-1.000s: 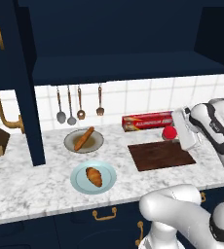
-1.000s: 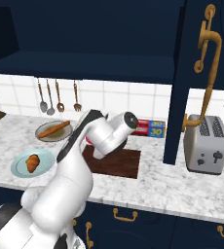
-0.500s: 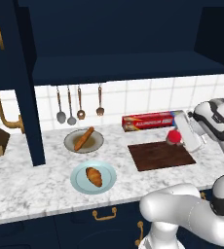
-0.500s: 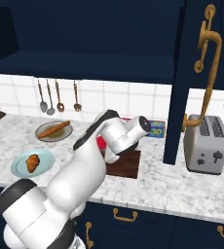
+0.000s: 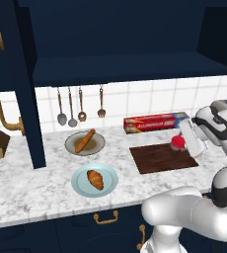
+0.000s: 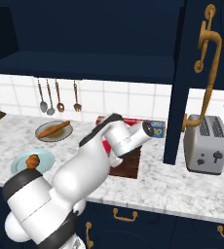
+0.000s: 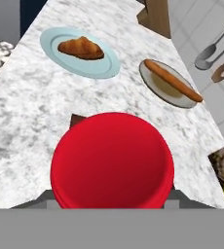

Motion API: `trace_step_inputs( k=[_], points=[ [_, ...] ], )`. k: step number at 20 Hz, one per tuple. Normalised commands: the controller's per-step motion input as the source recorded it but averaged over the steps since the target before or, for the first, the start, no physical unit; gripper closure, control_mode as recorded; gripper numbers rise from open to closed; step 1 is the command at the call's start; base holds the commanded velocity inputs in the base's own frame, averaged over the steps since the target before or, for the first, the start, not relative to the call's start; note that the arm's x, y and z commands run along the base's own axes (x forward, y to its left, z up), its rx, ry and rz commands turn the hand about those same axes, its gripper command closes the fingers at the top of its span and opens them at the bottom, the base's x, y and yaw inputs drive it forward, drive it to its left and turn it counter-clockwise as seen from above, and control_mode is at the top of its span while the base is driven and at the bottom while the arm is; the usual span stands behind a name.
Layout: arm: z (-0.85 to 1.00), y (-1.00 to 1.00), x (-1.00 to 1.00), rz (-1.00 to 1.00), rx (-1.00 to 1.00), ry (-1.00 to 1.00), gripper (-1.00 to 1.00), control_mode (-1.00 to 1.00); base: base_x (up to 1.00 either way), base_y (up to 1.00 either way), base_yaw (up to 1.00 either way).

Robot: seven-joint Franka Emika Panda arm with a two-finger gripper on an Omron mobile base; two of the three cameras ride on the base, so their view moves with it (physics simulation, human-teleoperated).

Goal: From the different types of pastries on the counter, select a croissant and place it on the cutting board. Then retrieve a jar of jam from the cabinet and place it alongside the croissant on the cutting board.

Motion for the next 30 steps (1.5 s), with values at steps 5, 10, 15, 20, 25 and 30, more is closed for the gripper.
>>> trace_step_inputs(
  k=[5,10,15,20,25,30],
  points=[
    [-0.18,-0.23,0.23,-0.07,0.0,0.02,1.0,-1.0,0.0,0.0,0.0],
    [-0.18,-0.4,0.09,-0.06,0.0,0.08,1.0,-1.0,0.0,0.0,0.0],
    [-0.33,-0.15,0.12,0.0,0.02,0.07,1.0,-1.0,0.0,0.0,0.0],
    [-0.31,-0.16,0.12,-0.03,0.02,0.05,1.0,-1.0,0.0,0.0,0.0],
    [-0.34,-0.15,0.17,-0.04,0.02,0.04,1.0,-1.0,0.0,0.0,0.0],
    [-0.35,-0.15,0.25,-0.04,0.02,0.04,1.0,-1.0,0.0,0.0,0.0]
  ],
)
